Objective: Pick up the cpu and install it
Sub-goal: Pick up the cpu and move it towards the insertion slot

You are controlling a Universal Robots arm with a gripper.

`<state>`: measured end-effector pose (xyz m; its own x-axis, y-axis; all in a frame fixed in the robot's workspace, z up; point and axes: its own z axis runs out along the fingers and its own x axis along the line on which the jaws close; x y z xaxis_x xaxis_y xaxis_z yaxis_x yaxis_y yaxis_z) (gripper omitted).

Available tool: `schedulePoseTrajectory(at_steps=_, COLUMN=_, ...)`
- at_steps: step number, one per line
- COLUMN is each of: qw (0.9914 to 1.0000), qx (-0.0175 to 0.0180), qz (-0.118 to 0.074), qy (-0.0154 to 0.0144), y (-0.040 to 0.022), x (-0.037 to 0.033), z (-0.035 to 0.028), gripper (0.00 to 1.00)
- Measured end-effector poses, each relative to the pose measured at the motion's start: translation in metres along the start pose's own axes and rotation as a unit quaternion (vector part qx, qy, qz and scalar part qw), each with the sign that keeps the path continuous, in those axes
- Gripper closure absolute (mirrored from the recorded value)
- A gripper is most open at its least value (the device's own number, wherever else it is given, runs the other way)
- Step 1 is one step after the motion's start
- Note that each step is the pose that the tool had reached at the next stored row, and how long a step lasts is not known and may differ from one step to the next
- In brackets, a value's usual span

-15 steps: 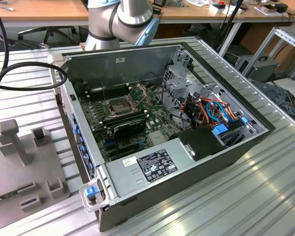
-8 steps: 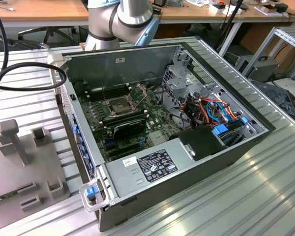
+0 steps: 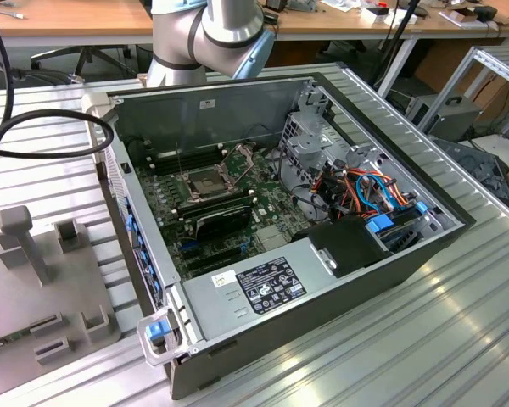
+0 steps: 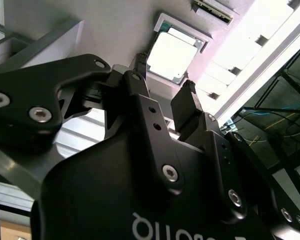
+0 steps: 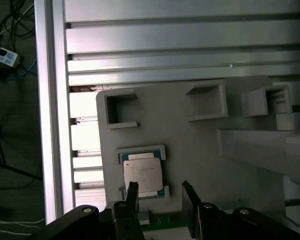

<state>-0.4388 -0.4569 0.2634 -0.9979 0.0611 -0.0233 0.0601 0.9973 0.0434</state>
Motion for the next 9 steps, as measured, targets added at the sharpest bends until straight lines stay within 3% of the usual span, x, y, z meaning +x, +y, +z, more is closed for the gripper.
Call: schedulePoseTrajectory(at_steps=9, qw=1.00000, qx=0.0000, qz=0.000, qy=0.0000, y=-0.0001, x=0.0003, z=0.0017, gripper=0.52)
